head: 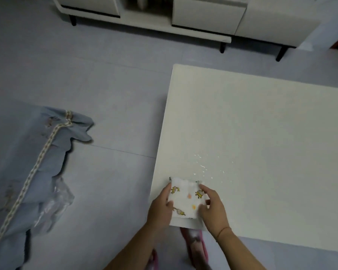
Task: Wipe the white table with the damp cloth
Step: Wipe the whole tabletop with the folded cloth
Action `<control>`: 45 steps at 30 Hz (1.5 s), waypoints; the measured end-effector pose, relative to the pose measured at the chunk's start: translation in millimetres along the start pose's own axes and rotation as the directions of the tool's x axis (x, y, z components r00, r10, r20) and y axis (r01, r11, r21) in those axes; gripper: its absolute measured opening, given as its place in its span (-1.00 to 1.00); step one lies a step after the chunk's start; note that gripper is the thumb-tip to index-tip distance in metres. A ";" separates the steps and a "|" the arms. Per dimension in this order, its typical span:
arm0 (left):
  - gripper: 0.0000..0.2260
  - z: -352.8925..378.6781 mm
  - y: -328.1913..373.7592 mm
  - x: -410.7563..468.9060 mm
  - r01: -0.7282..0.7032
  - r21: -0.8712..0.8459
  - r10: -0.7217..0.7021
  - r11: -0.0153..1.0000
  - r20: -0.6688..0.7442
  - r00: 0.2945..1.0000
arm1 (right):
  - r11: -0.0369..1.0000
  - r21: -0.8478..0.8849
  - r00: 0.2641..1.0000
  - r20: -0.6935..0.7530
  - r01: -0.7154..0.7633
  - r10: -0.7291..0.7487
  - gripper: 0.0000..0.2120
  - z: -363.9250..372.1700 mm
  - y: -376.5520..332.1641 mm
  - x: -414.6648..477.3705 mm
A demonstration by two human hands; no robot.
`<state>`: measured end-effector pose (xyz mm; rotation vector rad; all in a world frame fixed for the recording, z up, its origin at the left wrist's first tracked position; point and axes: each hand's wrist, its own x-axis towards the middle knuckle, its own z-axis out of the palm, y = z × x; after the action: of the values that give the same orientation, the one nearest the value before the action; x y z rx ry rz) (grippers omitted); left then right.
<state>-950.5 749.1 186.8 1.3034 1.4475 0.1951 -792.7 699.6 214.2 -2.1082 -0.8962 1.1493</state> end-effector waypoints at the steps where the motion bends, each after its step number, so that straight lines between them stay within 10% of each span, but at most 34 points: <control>1: -0.47 2.0 -7.0 3.2 -0.018 0.011 0.018 1.000 0.014 1.000 | 1.000 -0.021 1.000 -0.029 0.008 -0.008 -0.41 6.5 7.3 0.5; 8: -0.44 1.6 -49.8 25.2 -0.123 0.486 0.268 0.865 -0.241 0.933 | 0.826 -0.564 0.971 -0.207 -0.018 -0.120 -0.48 42.6 58.9 0.3; 16: -0.48 -3.5 -111.9 50.8 -0.286 0.697 0.400 0.657 0.000 0.917 | 0.669 -0.742 0.971 -0.196 -0.053 -0.140 -0.38 139.8 63.3 21.5; 23: -0.51 -20.3 -119.9 49.5 -0.348 0.737 0.460 0.579 0.057 0.886 | 0.391 -0.832 0.896 0.250 0.393 -0.367 -0.45 129.1 81.1 9.4; 29: -0.50 -15.9 -113.7 47.4 -0.324 0.728 0.435 0.605 0.039 0.900 | 0.680 -0.698 0.954 -0.301 -0.224 0.005 -0.40 54.5 113.8 39.0; 38: -0.49 -16.6 -108.5 45.0 -0.310 0.779 0.448 0.544 0.043 0.893 | 0.404 -0.851 0.908 0.176 0.334 -0.379 -0.45 119.4 62.4 51.0; 45: -0.39 -20.0 -103.2 44.6 -0.306 0.773 0.418 0.556 0.058 0.907 | 0.705 -0.655 0.923 -0.385 -0.271 -0.002 -0.45 67.6 75.4 98.5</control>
<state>-1016.0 755.0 93.5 2.3587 1.3932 -0.1004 -790.1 740.5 79.0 -2.9217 -1.1220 0.4456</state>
